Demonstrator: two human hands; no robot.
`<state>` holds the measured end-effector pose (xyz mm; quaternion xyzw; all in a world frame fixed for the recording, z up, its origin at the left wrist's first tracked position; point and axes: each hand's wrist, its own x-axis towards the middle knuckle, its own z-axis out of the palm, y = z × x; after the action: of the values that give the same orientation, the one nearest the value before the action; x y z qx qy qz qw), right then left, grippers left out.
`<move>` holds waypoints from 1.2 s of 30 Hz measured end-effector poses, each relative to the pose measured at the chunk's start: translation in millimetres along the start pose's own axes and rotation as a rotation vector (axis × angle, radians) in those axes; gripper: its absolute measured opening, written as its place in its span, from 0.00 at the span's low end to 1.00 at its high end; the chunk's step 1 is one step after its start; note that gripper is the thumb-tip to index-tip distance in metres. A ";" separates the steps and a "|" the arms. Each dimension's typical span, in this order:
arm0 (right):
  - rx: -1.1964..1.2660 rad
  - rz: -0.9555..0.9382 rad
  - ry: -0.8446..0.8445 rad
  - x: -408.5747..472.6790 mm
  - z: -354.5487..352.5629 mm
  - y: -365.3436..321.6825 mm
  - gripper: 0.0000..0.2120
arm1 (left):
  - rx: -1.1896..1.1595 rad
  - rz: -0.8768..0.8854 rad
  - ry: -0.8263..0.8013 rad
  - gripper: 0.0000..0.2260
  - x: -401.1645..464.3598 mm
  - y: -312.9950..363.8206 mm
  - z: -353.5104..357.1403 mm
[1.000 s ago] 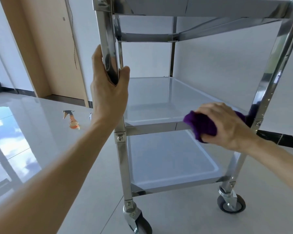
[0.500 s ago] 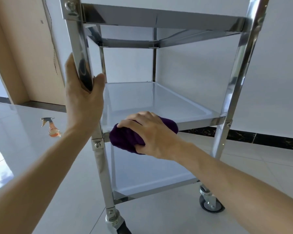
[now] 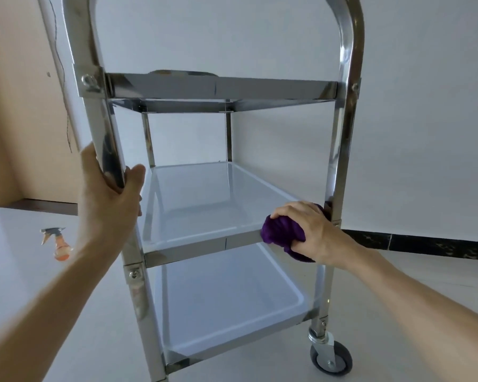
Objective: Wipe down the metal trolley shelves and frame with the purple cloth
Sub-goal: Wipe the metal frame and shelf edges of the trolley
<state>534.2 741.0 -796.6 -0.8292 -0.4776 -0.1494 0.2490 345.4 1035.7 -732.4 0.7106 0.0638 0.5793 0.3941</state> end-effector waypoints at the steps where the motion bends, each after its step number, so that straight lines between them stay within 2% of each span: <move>1: 0.040 0.013 0.012 0.7 -2.2 -2.9 0.29 | 0.004 -0.005 -0.010 0.14 1.0 2.5 -2.4; 4: 0.194 0.049 0.125 4.3 -11.9 -21.5 0.30 | -0.027 -0.024 -0.053 0.15 3.6 14.6 -9.0; 7: 0.264 -0.019 0.286 16.3 -27.2 -57.4 0.32 | -0.193 -0.088 -0.073 0.20 9.6 29.2 -13.6; 10: 0.143 -0.197 0.459 37.2 -53.7 -108.0 0.34 | -0.366 -0.144 -0.061 0.14 16.0 40.8 -14.1; 12: 0.018 -0.331 0.589 56.0 -72.5 -142.2 0.34 | -0.377 -0.175 -0.029 0.11 17.6 45.2 -10.4; 14: -0.014 -0.381 0.662 77.9 -84.1 -171.4 0.33 | -0.369 -0.184 0.000 0.12 17.6 47.4 -6.4; 18: 0.071 -0.293 0.590 119.9 -84.5 -213.0 0.28 | -0.386 -0.174 0.038 0.11 18.2 51.4 -5.0; 22: -0.314 -0.246 0.536 154.8 -63.2 -240.3 0.25 | -0.409 -0.172 0.075 0.11 18.4 53.6 -3.5; 25: -0.453 -0.260 0.560 165.2 -52.7 -242.0 0.25 | -0.420 -0.172 0.108 0.11 18.7 50.8 -4.9; 29: -0.479 -0.293 0.522 155.7 -77.4 -197.4 0.27 | -0.432 -0.192 0.116 0.12 19.6 45.0 -10.0; 33: -0.464 -0.130 0.537 127.9 -117.2 -125.7 0.27 | -0.464 -0.210 0.105 0.12 19.6 46.4 -10.3; 36: -0.437 -0.033 0.541 117.6 -130.1 -104.3 0.28 | -0.465 -0.222 0.110 0.12 19.2 50.0 -10.3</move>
<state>501.2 796.9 -603.2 -0.7855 -0.3642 -0.4666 0.1807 324.3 1017.2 -685.7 0.5572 0.0277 0.5694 0.6037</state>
